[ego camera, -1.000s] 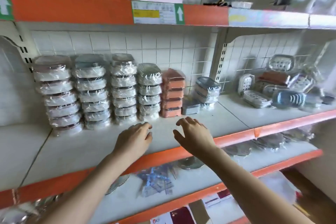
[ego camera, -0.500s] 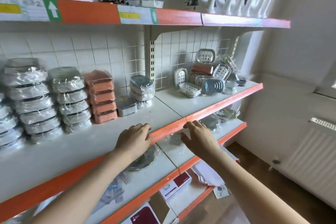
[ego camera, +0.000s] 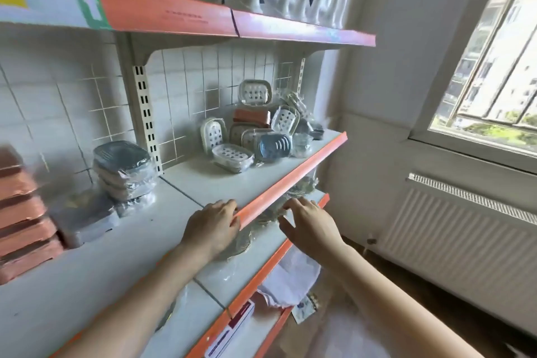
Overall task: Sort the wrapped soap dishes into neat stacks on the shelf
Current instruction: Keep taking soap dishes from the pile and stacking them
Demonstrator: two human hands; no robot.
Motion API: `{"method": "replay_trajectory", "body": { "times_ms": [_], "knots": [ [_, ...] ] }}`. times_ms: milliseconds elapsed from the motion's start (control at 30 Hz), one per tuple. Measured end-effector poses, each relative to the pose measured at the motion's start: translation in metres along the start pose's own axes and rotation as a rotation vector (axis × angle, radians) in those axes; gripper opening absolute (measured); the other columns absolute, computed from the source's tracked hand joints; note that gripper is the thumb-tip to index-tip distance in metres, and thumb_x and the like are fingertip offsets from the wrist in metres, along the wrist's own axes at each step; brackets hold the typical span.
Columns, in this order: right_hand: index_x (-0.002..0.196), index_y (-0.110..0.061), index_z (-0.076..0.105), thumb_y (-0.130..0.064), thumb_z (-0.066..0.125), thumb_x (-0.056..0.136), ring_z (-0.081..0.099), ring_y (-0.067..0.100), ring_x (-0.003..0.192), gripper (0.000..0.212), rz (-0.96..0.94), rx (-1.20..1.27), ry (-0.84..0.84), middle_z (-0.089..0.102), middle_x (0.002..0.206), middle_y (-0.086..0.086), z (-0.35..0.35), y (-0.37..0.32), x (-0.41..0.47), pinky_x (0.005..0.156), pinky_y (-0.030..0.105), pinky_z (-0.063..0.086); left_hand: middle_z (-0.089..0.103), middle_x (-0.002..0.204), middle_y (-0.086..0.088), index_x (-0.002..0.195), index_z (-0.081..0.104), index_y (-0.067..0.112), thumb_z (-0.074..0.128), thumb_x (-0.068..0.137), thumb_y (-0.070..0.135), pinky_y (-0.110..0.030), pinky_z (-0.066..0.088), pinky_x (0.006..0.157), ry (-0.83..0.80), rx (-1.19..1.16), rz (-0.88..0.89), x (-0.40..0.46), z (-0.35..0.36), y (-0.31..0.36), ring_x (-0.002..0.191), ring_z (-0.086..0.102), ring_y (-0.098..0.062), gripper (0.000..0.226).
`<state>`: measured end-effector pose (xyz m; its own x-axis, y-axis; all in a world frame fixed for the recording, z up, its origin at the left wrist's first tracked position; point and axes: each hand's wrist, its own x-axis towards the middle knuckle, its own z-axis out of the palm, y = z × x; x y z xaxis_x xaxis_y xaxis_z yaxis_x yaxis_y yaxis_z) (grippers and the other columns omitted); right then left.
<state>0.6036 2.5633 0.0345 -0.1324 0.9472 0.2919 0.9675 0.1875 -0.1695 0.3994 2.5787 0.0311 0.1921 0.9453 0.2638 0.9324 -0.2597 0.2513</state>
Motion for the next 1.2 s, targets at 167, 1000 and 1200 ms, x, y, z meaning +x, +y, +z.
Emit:
{"method": "replay_trajectory", "body": {
  "times_ms": [167,1000,1200],
  "knots": [
    [0.121,-0.018,0.051,-0.041,0.045,0.094,0.051,0.022,0.112,0.036,0.017,-0.001,-0.011,0.054,0.121,0.001,0.004,0.014,0.054,0.072,0.03,0.036,0.058,0.124,0.0,0.123,0.053,0.022,0.041,0.094,0.028,-0.033,0.042,0.085,-0.011,-0.063,0.031,0.064,0.014,-0.006,0.113,0.052,-0.022,0.032],
    [0.12,-0.012,0.053,-0.031,0.063,0.085,0.049,0.03,0.111,0.041,-0.223,0.059,0.06,0.053,0.121,0.008,0.072,0.064,0.242,0.083,0.04,0.049,0.064,0.109,-0.006,0.108,0.062,0.015,0.06,0.084,0.019,-0.04,0.048,0.079,0.117,-0.057,-0.056,0.23,0.07,-0.028,0.104,0.056,-0.033,0.024],
    [0.115,-0.013,0.058,-0.038,0.076,0.066,0.054,0.032,0.115,0.058,-0.367,-0.025,0.084,0.056,0.124,0.012,0.086,0.084,0.29,0.097,0.04,0.045,0.058,0.114,-0.006,0.109,0.059,0.018,0.058,0.086,0.027,-0.038,0.041,0.086,0.102,0.005,-0.22,0.263,0.088,-0.02,0.11,0.049,-0.031,0.025]
  ]
}}
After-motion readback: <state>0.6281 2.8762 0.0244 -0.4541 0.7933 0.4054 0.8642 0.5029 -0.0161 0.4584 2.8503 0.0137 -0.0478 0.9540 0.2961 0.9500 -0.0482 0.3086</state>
